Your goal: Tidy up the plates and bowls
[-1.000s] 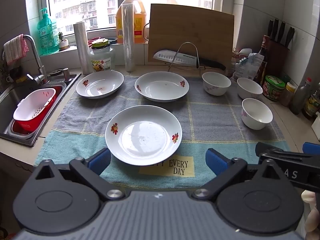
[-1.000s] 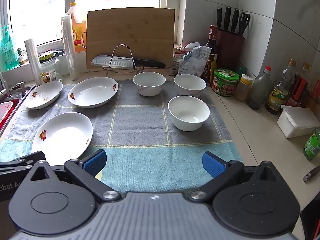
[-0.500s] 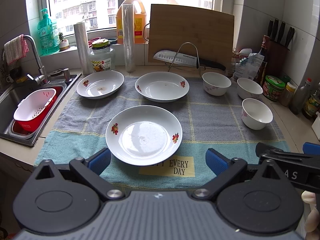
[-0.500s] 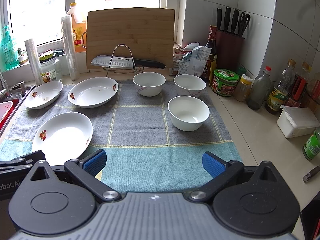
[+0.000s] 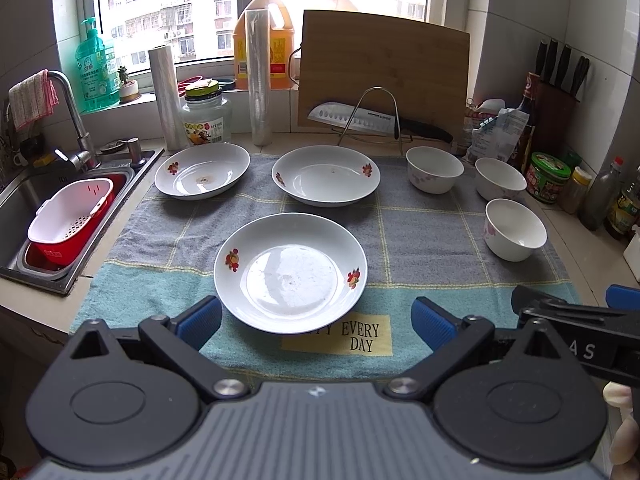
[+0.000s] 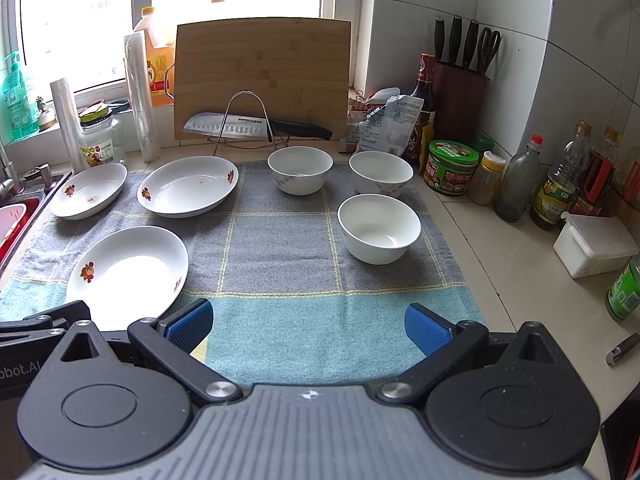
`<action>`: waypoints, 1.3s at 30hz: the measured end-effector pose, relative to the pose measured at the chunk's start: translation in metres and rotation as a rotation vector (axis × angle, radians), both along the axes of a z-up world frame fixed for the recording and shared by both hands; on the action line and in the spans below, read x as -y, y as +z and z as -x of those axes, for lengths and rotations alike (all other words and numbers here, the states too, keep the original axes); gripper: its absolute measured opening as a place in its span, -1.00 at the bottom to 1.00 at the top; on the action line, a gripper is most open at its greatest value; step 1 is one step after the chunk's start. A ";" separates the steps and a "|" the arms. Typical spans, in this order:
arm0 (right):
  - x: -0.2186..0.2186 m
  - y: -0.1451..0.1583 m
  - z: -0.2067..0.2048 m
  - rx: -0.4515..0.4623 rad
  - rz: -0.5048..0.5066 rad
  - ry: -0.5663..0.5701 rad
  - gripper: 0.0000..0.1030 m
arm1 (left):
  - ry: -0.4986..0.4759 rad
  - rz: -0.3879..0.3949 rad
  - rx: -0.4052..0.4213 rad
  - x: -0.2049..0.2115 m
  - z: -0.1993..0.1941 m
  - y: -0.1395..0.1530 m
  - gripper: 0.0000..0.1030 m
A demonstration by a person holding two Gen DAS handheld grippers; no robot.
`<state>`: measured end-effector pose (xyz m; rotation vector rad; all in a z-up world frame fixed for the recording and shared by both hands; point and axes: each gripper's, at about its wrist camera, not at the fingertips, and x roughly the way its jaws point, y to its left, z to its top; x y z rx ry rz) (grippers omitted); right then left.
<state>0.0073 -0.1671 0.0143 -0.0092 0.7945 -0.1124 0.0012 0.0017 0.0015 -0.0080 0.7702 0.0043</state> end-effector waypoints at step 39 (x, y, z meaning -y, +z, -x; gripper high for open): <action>-0.016 0.004 0.002 0.018 0.024 -0.037 1.00 | -0.066 0.033 0.013 -0.023 -0.009 0.000 0.95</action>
